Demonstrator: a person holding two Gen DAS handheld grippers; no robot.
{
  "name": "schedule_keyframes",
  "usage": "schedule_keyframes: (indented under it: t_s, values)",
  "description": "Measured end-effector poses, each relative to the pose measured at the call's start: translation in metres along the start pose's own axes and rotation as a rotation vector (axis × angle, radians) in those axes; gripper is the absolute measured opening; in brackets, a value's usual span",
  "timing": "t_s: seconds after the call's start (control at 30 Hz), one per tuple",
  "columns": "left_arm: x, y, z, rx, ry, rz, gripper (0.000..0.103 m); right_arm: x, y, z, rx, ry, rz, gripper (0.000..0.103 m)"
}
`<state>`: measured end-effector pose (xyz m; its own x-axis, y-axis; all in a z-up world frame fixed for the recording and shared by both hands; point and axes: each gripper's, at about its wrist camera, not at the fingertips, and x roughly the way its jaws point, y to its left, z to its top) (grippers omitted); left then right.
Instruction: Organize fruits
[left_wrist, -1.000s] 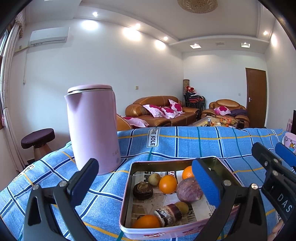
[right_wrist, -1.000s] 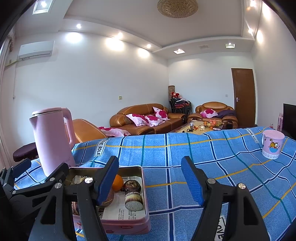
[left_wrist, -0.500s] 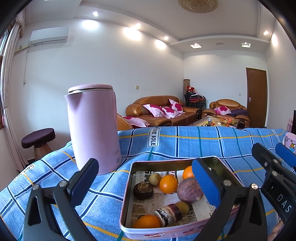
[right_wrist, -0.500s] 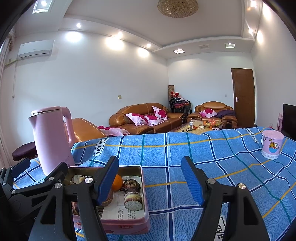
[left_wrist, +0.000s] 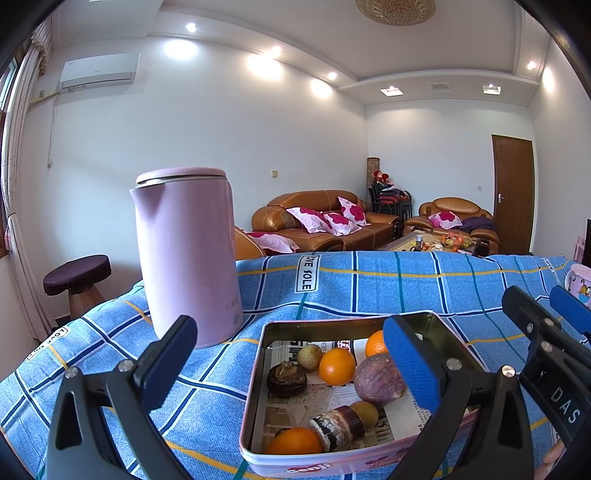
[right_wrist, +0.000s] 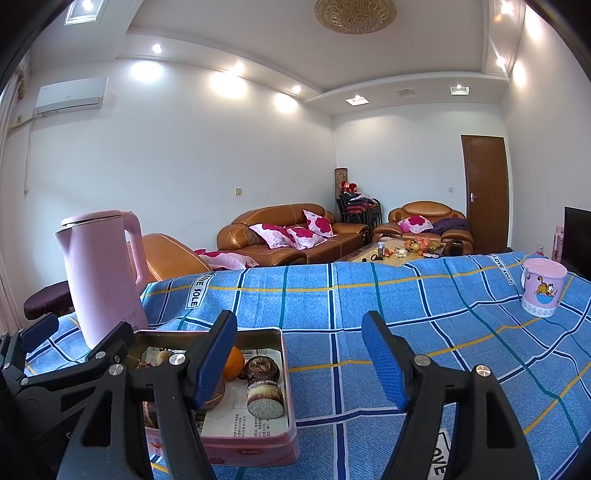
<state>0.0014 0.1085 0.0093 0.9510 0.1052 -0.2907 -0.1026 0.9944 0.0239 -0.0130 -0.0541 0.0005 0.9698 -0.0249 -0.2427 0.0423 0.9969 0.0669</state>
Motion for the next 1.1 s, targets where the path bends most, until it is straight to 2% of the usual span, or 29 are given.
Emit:
schedule_keyframes:
  t_s: [0.8, 1.1]
  values:
    - [0.0067, 0.0008, -0.0008, 0.001, 0.043, 0.025, 0.103, 0.0008, -0.0009, -0.0023, 0.001, 0.008, -0.004, 0.072]
    - [0.0092, 0.0017, -0.0001, 0.0, 0.054, 0.01, 0.103, 0.0008, -0.0004, -0.0032, -0.003, 0.012, -0.008, 0.072]
